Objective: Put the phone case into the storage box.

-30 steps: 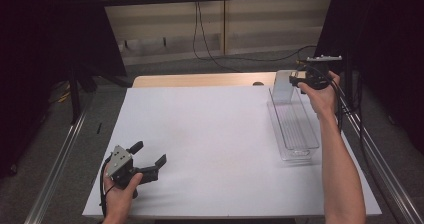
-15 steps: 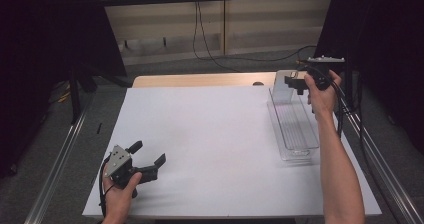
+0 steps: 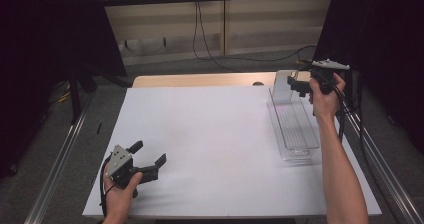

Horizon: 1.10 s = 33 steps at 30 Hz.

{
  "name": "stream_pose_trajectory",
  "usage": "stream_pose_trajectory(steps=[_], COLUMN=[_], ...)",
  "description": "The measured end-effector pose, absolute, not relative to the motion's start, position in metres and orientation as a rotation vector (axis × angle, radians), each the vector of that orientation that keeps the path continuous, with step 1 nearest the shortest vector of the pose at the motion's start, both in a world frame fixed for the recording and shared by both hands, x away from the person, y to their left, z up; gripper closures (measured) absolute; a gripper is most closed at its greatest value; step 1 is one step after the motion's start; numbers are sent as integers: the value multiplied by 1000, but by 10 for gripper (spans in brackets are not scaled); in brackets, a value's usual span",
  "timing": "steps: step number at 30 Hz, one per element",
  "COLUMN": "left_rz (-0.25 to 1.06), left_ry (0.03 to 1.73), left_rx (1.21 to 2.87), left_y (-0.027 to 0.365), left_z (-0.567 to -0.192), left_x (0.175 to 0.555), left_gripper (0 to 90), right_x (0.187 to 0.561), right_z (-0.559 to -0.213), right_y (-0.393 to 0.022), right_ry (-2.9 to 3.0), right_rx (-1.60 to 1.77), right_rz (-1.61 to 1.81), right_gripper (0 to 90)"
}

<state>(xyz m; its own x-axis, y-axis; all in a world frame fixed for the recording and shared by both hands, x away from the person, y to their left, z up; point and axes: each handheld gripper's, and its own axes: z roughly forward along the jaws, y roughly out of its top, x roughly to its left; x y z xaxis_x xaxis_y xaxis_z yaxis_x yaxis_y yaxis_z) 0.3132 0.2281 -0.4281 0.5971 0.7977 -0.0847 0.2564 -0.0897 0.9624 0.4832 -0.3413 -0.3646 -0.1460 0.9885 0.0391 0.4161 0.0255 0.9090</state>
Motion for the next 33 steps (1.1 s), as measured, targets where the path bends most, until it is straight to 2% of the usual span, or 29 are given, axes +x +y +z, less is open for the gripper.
stream_pose_trajectory(steps=[15, 17, 25, 33], left_rz=[572, 569, 570, 569], left_ry=[897, 894, 897, 893], left_rx=[1632, 1632, 1627, 1622], left_y=[232, 233, 233, 234], left_z=[-427, -428, -427, -426], left_x=[309, 309, 310, 310], left_gripper=[41, 40, 40, 40], right_x=[466, 463, 448, 437], right_z=[-369, -367, -364, -369], right_y=[-335, -335, -337, -336], right_ry=[1631, 1623, 1612, 1549], right_rx=[1414, 1400, 1367, 1366], right_rz=[1137, 1100, 1121, 1132], right_gripper=[27, 48, 24, 52])
